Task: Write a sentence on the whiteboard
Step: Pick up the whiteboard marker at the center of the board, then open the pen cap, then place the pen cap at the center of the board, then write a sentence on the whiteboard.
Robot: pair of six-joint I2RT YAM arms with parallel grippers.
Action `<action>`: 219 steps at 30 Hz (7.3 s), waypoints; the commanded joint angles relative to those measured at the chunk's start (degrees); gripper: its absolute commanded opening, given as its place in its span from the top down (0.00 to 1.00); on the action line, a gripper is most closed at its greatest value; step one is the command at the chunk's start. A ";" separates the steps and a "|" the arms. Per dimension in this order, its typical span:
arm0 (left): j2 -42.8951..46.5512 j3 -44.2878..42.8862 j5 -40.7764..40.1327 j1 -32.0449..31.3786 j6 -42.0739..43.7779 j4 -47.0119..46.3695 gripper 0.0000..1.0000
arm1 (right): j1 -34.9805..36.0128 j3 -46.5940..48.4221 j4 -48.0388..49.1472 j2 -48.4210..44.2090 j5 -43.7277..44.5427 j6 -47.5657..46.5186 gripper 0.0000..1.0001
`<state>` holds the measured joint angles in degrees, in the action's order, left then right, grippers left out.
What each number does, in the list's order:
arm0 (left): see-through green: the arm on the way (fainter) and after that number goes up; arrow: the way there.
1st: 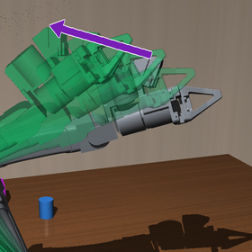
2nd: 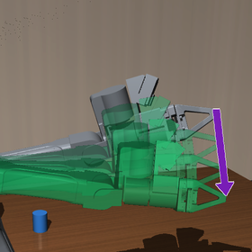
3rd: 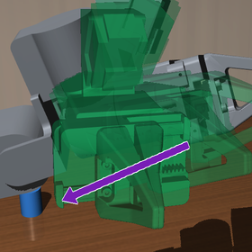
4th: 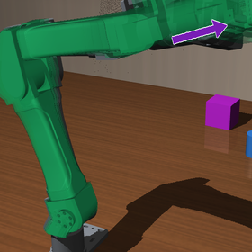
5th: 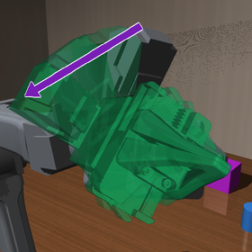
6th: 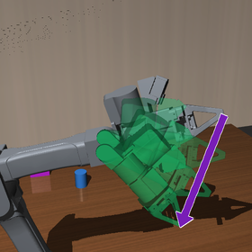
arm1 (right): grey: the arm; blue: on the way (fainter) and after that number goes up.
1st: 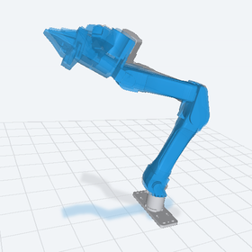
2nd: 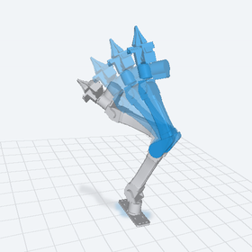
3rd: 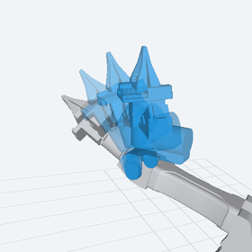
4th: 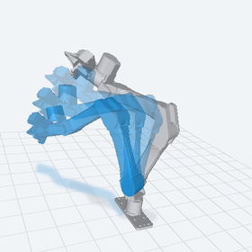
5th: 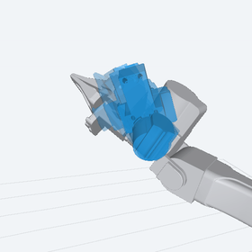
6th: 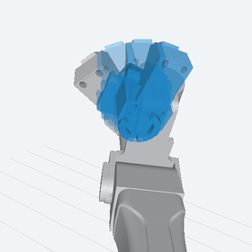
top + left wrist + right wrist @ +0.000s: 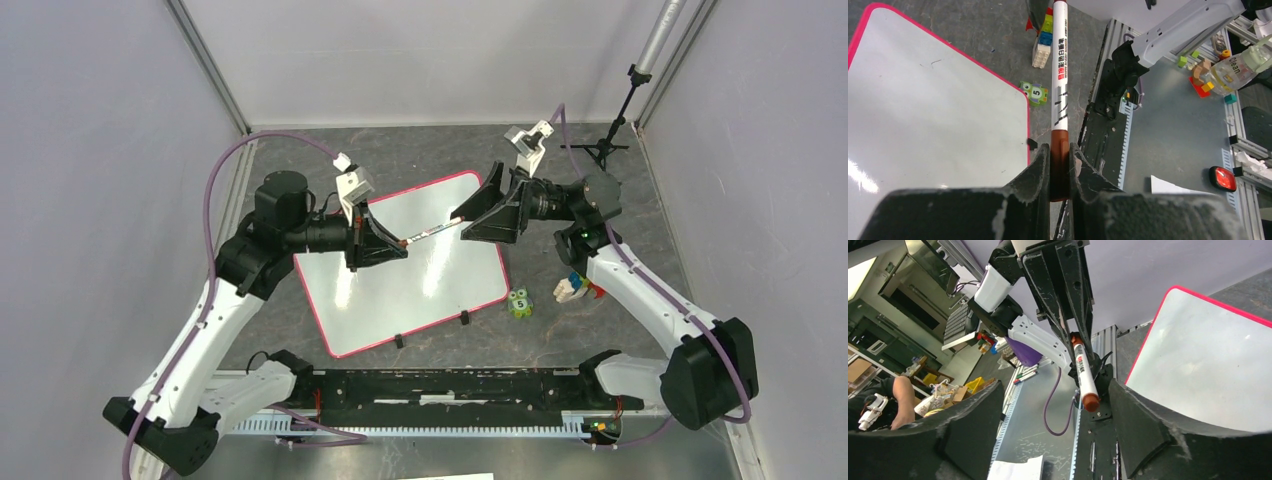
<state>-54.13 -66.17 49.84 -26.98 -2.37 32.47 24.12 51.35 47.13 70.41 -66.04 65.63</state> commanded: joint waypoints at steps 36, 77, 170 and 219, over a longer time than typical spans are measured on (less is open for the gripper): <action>-13.56 -15.20 -6.51 -8.22 6.69 12.46 0.98 | 4.44 5.70 -25.64 -1.76 2.78 -20.72 0.53; -12.94 -11.56 -7.73 -4.91 10.99 14.47 0.98 | 0.45 8.90 -32.02 -2.29 -2.70 -27.24 1.00; -33.81 -28.83 -7.28 50.61 28.59 38.30 0.17 | 2.60 27.99 -79.93 2.76 22.66 -80.54 1.00; -18.00 -13.49 -1.83 52.50 20.76 30.90 0.29 | 34.50 44.26 -70.36 20.52 46.88 -82.24 1.00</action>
<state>-71.92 -78.52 55.40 24.49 28.71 72.73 58.61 96.42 -26.44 91.77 -20.40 -17.56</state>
